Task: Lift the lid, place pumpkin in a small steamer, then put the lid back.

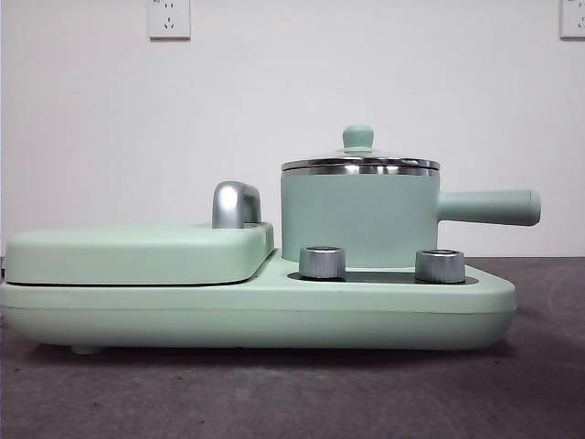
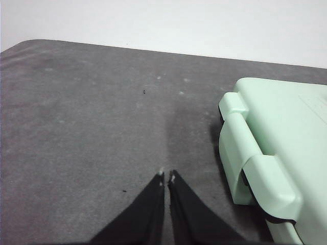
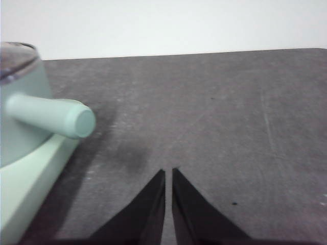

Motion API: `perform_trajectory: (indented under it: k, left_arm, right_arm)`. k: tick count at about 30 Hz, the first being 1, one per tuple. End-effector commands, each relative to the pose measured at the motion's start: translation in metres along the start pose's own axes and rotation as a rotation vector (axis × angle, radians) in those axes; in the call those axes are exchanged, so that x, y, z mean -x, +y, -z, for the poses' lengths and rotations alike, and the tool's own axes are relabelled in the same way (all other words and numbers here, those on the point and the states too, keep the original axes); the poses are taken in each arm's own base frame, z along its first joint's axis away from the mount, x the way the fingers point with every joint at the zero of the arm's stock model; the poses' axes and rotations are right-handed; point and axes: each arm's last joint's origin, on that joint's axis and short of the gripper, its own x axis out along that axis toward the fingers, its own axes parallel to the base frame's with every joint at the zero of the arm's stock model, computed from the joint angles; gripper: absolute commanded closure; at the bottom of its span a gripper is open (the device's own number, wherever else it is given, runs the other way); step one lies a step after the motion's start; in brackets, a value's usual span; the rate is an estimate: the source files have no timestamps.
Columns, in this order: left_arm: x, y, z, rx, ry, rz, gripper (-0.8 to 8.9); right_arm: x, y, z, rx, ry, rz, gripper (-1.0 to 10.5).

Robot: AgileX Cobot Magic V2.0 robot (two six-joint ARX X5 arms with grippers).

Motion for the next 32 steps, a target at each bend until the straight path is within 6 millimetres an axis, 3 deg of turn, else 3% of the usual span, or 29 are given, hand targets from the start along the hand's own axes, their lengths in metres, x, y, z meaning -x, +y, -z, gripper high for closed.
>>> perform_trajectory:
  k: [1,32]
  left_arm:
    - [-0.0017,0.001,0.0066,-0.005,0.023,-0.006,7.98]
    - [-0.0017,0.001,0.0066,-0.005,0.023,-0.006,7.98]
  right_arm:
    - [-0.0021,-0.0009,0.0064,0.013,0.013,0.01,9.3]
    - [-0.0021,-0.0017,0.0055,0.018,0.0,0.036,9.3]
